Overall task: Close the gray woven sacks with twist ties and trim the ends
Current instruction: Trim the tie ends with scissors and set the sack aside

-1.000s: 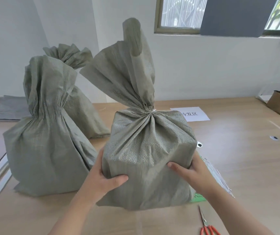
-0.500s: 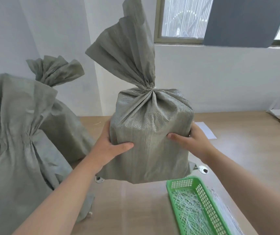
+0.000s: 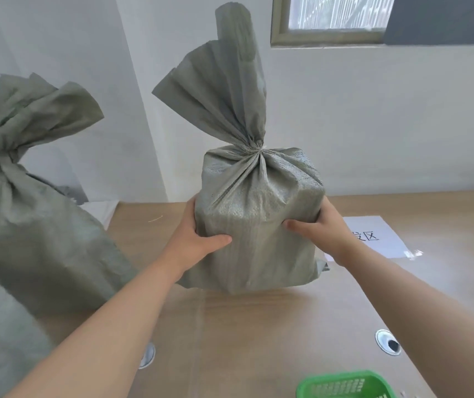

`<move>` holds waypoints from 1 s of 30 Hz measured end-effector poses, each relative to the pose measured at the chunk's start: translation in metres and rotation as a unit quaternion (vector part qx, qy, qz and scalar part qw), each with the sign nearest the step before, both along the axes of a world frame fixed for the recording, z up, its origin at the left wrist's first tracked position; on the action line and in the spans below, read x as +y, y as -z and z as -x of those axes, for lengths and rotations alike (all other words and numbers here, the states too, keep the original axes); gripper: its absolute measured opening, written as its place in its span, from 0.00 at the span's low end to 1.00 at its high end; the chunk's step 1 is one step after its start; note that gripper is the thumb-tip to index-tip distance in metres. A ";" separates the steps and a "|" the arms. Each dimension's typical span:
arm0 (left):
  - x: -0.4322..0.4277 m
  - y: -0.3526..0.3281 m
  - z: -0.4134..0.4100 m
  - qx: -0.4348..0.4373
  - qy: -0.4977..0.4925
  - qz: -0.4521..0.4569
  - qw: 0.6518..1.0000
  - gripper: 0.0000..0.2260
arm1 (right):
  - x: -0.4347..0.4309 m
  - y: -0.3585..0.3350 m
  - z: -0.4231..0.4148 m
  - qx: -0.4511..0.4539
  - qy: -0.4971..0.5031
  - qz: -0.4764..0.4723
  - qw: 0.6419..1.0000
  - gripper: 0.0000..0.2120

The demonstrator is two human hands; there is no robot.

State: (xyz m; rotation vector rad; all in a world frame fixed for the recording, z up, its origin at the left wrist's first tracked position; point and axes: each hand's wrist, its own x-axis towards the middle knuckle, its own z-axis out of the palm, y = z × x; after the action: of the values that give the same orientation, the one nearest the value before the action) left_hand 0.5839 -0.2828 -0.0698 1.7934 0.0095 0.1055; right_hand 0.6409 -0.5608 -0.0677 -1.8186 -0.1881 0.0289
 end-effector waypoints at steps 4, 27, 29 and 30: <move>0.002 0.017 -0.037 -0.005 -0.001 -0.010 1.000 0.39 | 0.003 0.023 -0.036 0.002 0.000 -0.010 1.000 0.31; 0.016 0.069 -0.061 0.011 -0.046 -0.087 0.995 0.47 | 0.018 0.068 -0.064 -0.023 0.003 0.069 0.997 0.36; 0.015 0.065 -0.060 0.017 -0.057 -0.099 0.993 0.48 | 0.016 0.064 -0.061 -0.023 -0.003 0.085 0.996 0.38; 0.015 0.064 -0.060 0.019 -0.060 -0.104 0.993 0.48 | 0.016 0.062 -0.060 -0.020 -0.005 0.088 0.996 0.39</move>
State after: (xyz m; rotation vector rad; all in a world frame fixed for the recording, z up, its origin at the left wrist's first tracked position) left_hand 0.6438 -0.2682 -0.1342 2.0036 0.1390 0.1642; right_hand 0.7008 -0.5451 -0.1294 -1.9944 -0.2302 0.0160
